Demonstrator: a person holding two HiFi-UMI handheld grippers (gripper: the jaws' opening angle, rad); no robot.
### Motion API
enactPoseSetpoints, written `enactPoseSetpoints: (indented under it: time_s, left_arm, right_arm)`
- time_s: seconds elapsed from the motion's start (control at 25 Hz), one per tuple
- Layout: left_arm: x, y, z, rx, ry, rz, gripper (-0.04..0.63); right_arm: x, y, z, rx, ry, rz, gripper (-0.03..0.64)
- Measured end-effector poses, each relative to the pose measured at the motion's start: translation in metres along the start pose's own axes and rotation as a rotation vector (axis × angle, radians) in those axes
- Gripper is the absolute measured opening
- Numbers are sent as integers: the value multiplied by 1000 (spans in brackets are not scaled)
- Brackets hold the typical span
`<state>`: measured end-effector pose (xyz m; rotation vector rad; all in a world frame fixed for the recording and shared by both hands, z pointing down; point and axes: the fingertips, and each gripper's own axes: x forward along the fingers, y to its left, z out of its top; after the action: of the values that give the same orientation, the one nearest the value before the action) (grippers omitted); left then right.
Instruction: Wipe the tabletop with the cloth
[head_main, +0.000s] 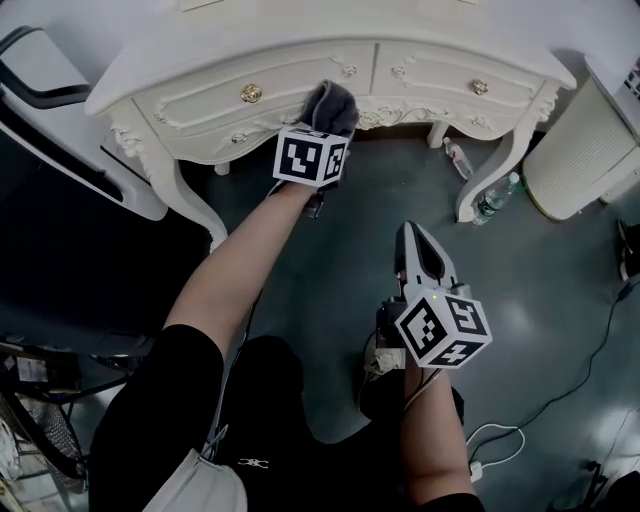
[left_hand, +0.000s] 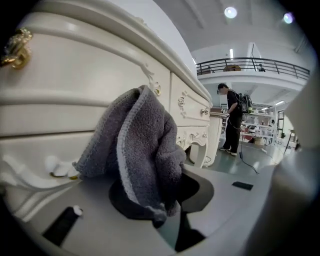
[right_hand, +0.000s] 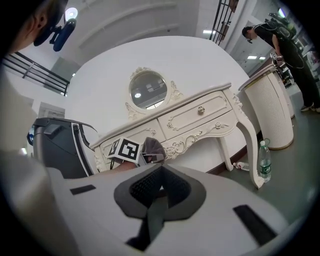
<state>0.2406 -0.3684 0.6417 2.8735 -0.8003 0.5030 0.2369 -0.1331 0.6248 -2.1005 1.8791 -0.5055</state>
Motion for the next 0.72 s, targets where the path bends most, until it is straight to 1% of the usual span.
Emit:
enactPoseSetpoints:
  time_s: [0.08, 0.16, 0.24, 0.32, 0.44, 0.52, 0.64, 0.72]
  left_arm:
    - [12, -10, 2, 10, 19, -9, 94]
    - [20, -16, 2, 35, 32, 4, 94]
    - [22, -18, 1, 58, 33, 16, 94]
    - [22, -18, 1, 63, 34, 6, 94]
    - [22, -20, 0, 45, 56, -9, 94]
    - [18, -21, 1, 43, 54, -14, 94]
    - [-2, -30, -1, 13, 14, -36, 94]
    - [-23, -39, -7, -16, -17, -54, 94]
  right_arm:
    - [2, -2, 2, -14, -3, 1, 5]
    - [4, -3, 5, -12, -12, 6, 5]
    - [5, -5, 8, -1, -19, 8, 5]
    - [6, -4, 9, -1, -21, 13, 5]
    - [8, 0, 6, -18, -14, 15, 5]
    - [11, 6, 4, -7, -16, 26, 5]
    - [15, 16, 1, -19, -9, 44, 5]
    - [18, 19, -2, -41, -1, 37, 5]
